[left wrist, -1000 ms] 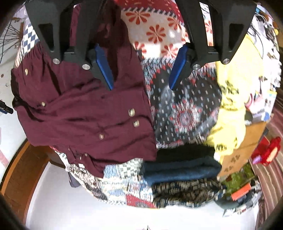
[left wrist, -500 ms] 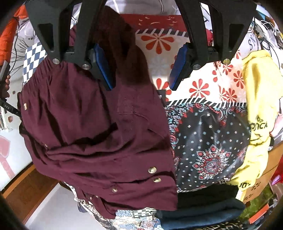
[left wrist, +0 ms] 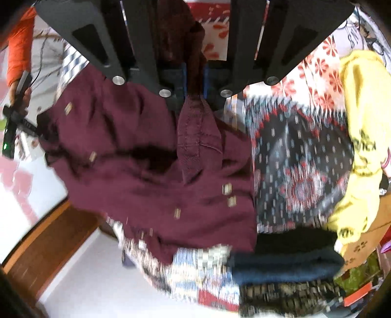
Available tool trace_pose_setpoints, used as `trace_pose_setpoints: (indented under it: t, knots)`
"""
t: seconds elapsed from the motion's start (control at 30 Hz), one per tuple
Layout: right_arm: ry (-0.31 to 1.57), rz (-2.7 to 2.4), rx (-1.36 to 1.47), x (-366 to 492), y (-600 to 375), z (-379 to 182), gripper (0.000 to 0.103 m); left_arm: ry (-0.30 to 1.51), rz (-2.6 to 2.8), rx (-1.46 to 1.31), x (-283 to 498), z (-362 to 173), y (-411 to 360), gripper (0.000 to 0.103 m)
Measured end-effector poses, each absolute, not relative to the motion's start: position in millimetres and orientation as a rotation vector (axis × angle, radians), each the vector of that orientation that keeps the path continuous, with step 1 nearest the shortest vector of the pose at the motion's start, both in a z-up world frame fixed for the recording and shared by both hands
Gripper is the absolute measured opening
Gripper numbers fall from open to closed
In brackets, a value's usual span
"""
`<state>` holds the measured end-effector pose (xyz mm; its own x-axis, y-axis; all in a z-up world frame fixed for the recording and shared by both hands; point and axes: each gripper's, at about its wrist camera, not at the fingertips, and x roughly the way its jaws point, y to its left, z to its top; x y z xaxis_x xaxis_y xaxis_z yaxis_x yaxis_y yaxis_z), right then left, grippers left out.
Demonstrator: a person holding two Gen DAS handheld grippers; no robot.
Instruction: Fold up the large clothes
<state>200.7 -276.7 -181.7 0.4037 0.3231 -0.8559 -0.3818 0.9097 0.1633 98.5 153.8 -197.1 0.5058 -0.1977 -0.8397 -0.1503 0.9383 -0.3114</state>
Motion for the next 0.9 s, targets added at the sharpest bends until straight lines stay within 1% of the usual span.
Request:
trace_pose_setpoints:
  t: [0.17,0.3,0.4,0.57,0.73,0.8,0.9]
  knots:
    - [0.956,0.510,0.005,224.1,-274.2,-136.0,0.009,0.934,-0.058,-0.493,132.4,-162.1,184.0,0.007]
    - [0.873,0.525,0.060,256.0,-272.5,-110.1,0.009,0.900,-0.023,-0.491,170.2,-155.2,197.7,0.007]
    - [0.822,0.498,0.076,283.4,-262.2,-103.5,0.009,0.879,0.012,-0.518,198.2,-156.2,212.1,0.007]
    - [0.830,0.405,0.081,338.4,-253.7,-125.8,0.008,0.882,0.085,-0.548,246.3,-171.7,237.3,0.007]
    - [0.944,0.314,0.107,403.9,-245.1,-178.2,0.009,0.949,0.144,-0.529,292.6,-208.2,246.9,0.007]
    - [0.989,0.288,0.121,419.9,-246.1,-196.6,0.009,0.986,0.163,-0.516,306.1,-225.9,247.8,0.008]
    - [1.053,0.270,0.106,430.7,-244.1,-216.2,0.009,1.020,0.170,-0.484,315.5,-237.3,245.5,0.010]
